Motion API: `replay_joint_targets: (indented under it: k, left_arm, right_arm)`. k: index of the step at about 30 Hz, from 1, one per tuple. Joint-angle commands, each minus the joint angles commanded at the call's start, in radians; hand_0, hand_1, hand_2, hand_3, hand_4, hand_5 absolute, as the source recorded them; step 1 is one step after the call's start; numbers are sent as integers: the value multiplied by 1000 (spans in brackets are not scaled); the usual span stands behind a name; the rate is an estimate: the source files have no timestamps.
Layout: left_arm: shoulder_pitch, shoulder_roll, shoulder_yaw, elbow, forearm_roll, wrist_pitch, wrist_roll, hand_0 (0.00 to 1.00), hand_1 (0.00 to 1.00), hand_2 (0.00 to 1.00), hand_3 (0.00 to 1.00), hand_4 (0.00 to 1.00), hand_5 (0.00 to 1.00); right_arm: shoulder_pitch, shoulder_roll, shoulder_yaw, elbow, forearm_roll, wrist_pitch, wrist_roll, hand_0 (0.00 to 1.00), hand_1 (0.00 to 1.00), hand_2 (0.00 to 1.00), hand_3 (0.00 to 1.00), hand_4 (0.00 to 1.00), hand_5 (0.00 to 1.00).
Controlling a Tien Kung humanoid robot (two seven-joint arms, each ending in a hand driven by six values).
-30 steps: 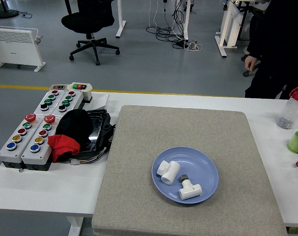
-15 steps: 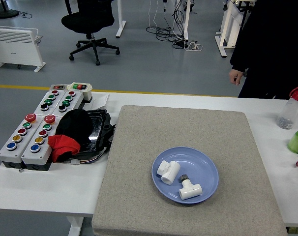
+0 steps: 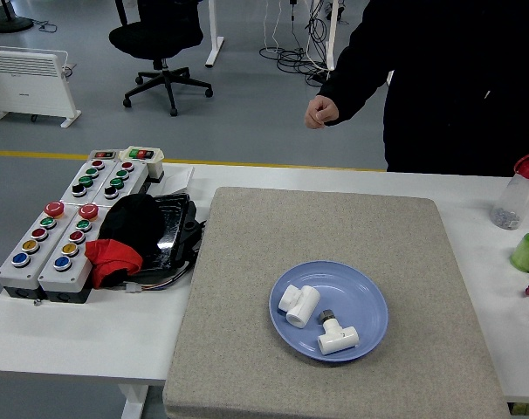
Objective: Pick pipe place plate twice
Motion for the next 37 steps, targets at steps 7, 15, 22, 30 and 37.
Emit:
replay_joint_targets:
  k: [7,15,22,30,37]
  left_arm:
    - [-1,2,11,3,-27,3,-8,710,741,726,655,403,998]
    - [-9,5,38,6,-89,14,-18,710,741,725,656,403,998]
    - [-19,7,51,8,-112,16,-24,713,741,724,656,403,998]
    - [-28,7,58,8,-130,19,-27,717,741,725,655,402,998]
    - [-30,9,55,8,-131,20,-25,715,741,725,655,403,998]
  right_arm:
    - [-1,-2,12,5,6,8,-22,841,785,853,817,604,558]
    - [6,-2,16,9,2,39,-71,825,772,831,807,601,574]
    - [10,-1,26,12,-7,55,-101,767,726,779,766,584,655]
    - [14,0,31,11,3,53,-103,755,717,766,760,575,734]
    - [18,1,27,11,11,45,-106,751,714,764,756,558,799]
